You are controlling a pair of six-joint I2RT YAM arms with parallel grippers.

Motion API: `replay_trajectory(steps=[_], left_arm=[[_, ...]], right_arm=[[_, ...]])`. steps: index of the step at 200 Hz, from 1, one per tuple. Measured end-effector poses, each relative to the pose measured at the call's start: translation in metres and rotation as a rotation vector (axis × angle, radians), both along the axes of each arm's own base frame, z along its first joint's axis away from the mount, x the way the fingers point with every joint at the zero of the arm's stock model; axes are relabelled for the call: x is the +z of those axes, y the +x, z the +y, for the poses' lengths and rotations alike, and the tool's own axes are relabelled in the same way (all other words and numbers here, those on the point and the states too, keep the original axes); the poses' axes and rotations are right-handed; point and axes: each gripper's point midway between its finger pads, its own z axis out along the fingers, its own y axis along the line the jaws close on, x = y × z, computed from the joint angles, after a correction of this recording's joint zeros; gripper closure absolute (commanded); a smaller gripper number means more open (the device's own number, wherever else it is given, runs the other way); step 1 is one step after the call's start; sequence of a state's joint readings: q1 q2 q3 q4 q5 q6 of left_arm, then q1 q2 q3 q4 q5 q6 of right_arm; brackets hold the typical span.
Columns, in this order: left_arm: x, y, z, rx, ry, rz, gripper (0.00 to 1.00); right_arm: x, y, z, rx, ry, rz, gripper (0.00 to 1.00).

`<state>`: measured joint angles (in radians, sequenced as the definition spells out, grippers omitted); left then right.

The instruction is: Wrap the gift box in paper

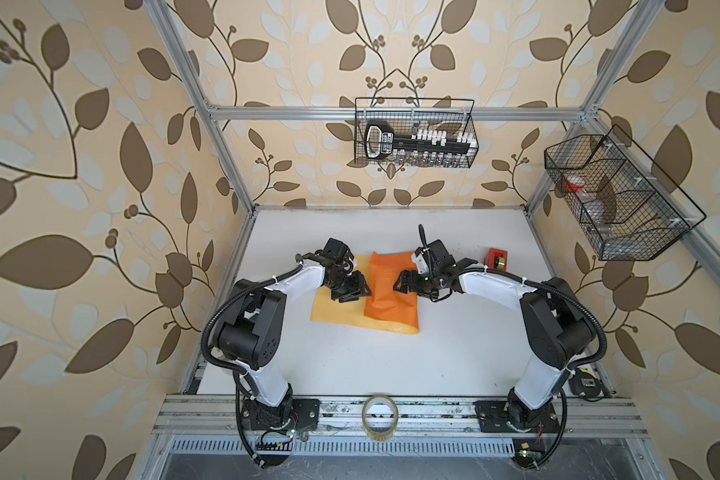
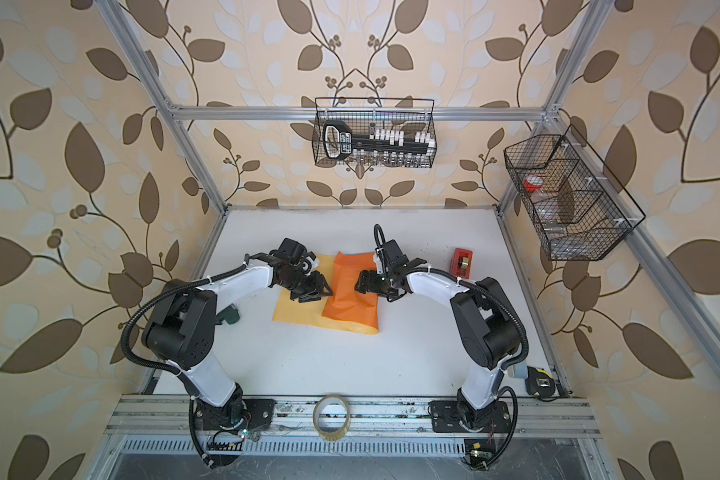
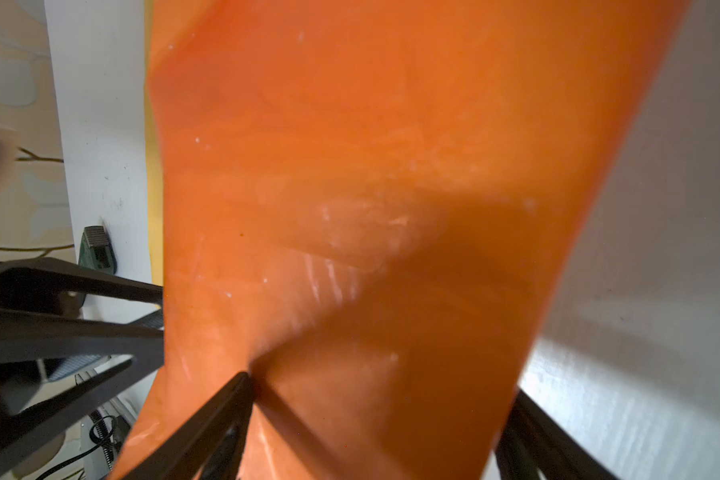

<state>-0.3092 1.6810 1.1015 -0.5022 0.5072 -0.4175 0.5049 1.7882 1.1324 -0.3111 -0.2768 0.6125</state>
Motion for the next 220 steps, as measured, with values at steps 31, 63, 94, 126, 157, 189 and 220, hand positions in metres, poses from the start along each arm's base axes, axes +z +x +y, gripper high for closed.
replay_trajectory(steps=[31, 63, 94, 126, 157, 189, 220], left_arm=[[0.034, 0.023, 0.046, 0.092, 0.049, -0.136, 0.35], [0.027, 0.044, 0.109, 0.221, 0.195, -0.18, 0.26], [-0.008, 0.051, 0.132, 0.232, 0.265, -0.1, 0.22], [-0.046, 0.066, 0.137, 0.188, 0.329, -0.003, 0.21], [-0.052, 0.074, 0.137, 0.166, 0.341, 0.01, 0.24], [-0.051, 0.065, 0.122, 0.132, 0.258, 0.042, 0.33], [-0.047, 0.057, 0.105, 0.108, 0.145, 0.066, 0.38]], right_arm=[[0.0, 0.001, 0.001, 0.001, 0.005, -0.01, 0.14], [-0.001, 0.001, 0.001, 0.005, 0.005, -0.014, 0.14], [-0.001, 0.001, 0.001, 0.006, 0.006, -0.015, 0.15], [-0.001, 0.001, 0.0, 0.009, 0.006, -0.016, 0.14], [-0.001, 0.002, 0.0, 0.011, 0.014, -0.017, 0.15], [-0.002, 0.002, 0.0, 0.013, 0.022, -0.021, 0.15], [-0.002, 0.001, 0.0, 0.013, 0.025, -0.026, 0.15]])
